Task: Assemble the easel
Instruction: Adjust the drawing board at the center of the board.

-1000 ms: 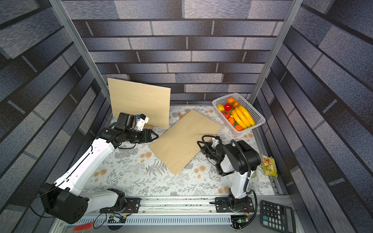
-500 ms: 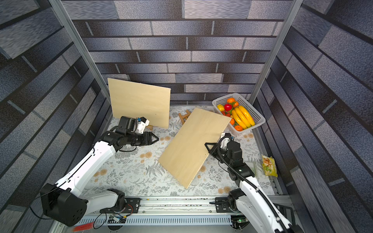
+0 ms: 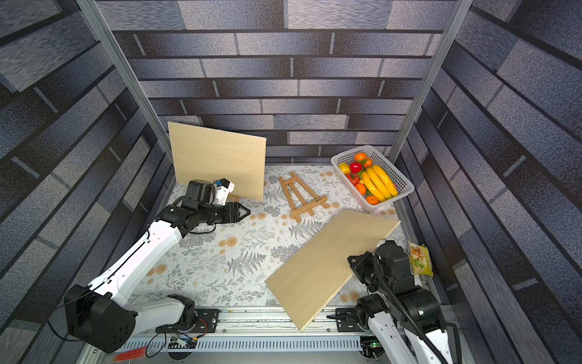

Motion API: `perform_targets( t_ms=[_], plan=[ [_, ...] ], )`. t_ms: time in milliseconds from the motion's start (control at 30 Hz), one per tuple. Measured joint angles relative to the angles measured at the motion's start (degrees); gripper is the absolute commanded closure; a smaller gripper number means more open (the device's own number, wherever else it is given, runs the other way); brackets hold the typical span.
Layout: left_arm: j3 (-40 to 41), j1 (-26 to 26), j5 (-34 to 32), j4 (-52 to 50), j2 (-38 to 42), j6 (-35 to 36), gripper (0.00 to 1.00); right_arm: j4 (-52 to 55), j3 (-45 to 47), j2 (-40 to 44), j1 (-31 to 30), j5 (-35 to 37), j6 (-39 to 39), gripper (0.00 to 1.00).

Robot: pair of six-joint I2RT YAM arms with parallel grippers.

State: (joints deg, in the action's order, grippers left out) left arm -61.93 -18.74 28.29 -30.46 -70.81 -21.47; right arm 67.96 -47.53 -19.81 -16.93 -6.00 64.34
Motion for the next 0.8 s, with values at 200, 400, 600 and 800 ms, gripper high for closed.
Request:
perform_targets(
  t_ms=[200, 400, 600, 800],
  plan=[
    [0.5, -0.7, 0.0, 0.6, -1.0, 0.0, 0.4, -1.6, 4.6, 1.5, 0.1, -1.5, 3.2, 1.0],
    [2.0, -1.1, 0.0, 1.6, -1.1, 0.0, 0.38, -11.8, 11.4, 1.3, 0.1, -3.3, 3.6, 1.0],
    [3.8, -1.1, 0.0, 3.0, -1.8, -0.2, 0.36, -19.4, 15.8, -3.9, 0.1, -4.5, 2.6, 0.79],
    [3.4, -0.4, 0.5, 2.9, -4.3, -0.2, 0.36, -27.6, 22.7, -4.4, 0.1, -5.9, 2.4, 0.78]
  ],
)
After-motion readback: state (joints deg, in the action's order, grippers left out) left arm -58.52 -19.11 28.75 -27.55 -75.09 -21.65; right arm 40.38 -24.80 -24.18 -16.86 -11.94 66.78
